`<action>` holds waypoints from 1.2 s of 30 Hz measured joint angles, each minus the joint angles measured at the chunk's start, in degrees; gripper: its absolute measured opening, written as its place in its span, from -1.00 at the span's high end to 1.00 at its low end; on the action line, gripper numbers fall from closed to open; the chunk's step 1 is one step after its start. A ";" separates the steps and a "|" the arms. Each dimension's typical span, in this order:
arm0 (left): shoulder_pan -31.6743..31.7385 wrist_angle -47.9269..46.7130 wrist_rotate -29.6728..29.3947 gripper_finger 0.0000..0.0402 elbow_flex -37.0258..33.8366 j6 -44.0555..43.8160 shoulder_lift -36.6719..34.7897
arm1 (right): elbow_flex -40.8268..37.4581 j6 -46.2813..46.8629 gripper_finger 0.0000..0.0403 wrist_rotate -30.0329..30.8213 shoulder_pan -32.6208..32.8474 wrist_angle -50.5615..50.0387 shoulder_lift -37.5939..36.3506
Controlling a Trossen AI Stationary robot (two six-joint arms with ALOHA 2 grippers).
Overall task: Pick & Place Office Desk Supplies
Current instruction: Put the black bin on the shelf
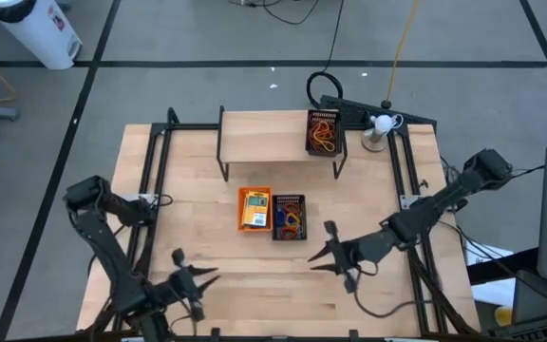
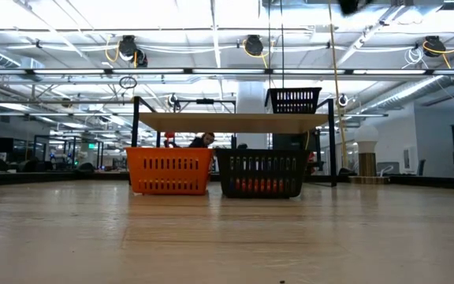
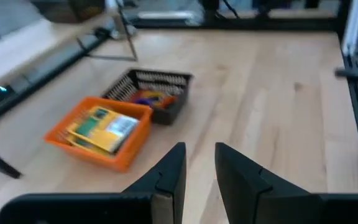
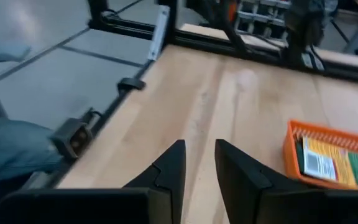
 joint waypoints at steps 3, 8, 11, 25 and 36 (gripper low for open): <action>2.46 10.98 2.95 0.56 -1.08 12.48 0.02 | -2.89 1.90 0.63 0.10 -1.59 4.83 2.72; 8.65 26.76 12.37 0.56 -1.74 37.24 0.02 | -3.17 2.22 0.63 0.08 -4.16 8.07 7.74; 12.31 29.77 19.81 0.56 -1.72 45.17 0.02 | -3.15 1.58 0.63 0.05 -5.63 8.22 9.53; 16.18 28.13 25.93 0.56 -1.72 46.47 0.02 | -3.07 4.68 0.57 0.08 -11.22 2.81 12.79; 16.85 26.78 25.71 0.56 -1.72 46.71 0.02 | 0.82 7.19 0.41 -2.87 -13.75 -7.08 13.73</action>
